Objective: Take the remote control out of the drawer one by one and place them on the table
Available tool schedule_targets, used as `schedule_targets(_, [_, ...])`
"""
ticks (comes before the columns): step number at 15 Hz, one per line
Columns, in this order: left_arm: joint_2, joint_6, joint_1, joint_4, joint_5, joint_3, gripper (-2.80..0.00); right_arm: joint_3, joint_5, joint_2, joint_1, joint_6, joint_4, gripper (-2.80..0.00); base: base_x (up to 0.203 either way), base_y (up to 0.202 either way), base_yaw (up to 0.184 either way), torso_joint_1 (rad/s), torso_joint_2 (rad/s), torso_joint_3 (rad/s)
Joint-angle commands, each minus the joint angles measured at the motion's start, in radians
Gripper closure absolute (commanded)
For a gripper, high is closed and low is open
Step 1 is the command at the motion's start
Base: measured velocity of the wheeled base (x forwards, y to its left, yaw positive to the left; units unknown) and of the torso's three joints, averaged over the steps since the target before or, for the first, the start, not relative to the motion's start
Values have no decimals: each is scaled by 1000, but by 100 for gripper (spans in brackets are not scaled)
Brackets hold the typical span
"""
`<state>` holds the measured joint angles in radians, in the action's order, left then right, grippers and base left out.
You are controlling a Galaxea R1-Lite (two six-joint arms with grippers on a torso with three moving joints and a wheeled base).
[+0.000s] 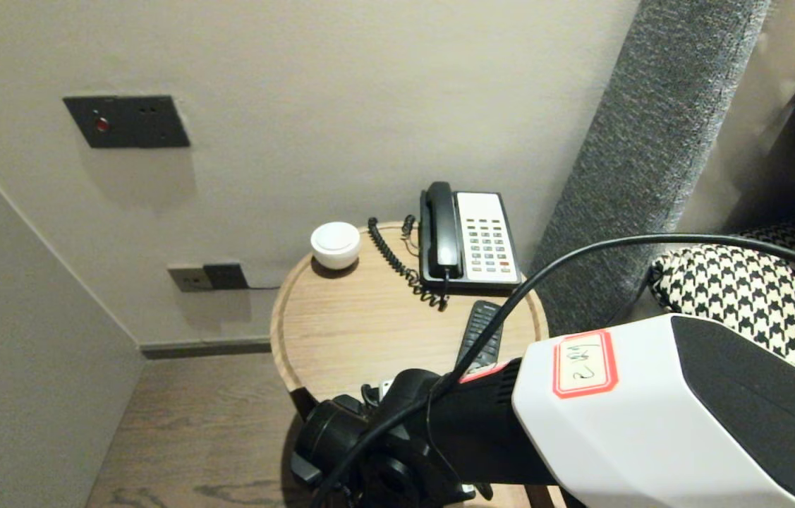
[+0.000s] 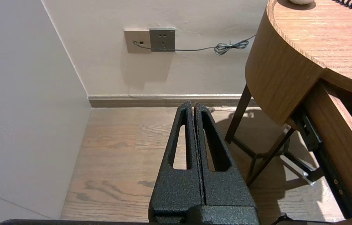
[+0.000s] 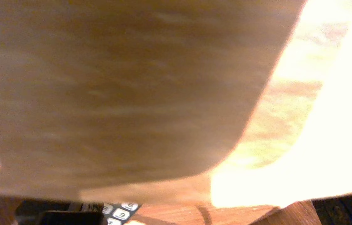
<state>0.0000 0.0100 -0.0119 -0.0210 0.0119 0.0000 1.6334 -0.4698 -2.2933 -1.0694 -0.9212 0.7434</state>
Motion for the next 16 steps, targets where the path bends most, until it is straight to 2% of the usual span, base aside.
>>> schedule_targets(1, [-3, 0, 0, 0, 0, 0, 0, -24, -2, 24, 0, -7, -10, -280, 0, 0, 0, 0, 0, 0])
schedule_targets(10, [-2, -1, 0, 0, 0, 0, 0, -12, 17, 18, -12, -33, -55, -280, 0, 0, 0, 0, 0, 0])
schedule_targets(13, [-3, -1, 0, 1, 0, 0, 0, -27, 116, 20, -9, -82, -53, -280, 0, 0, 0, 0, 0, 0])
schedule_targets(16, [-2, -1, 0, 0, 0, 0, 0, -32, 144, 17, -6, -87, -53, -280, 0, 0, 0, 0, 0, 0])
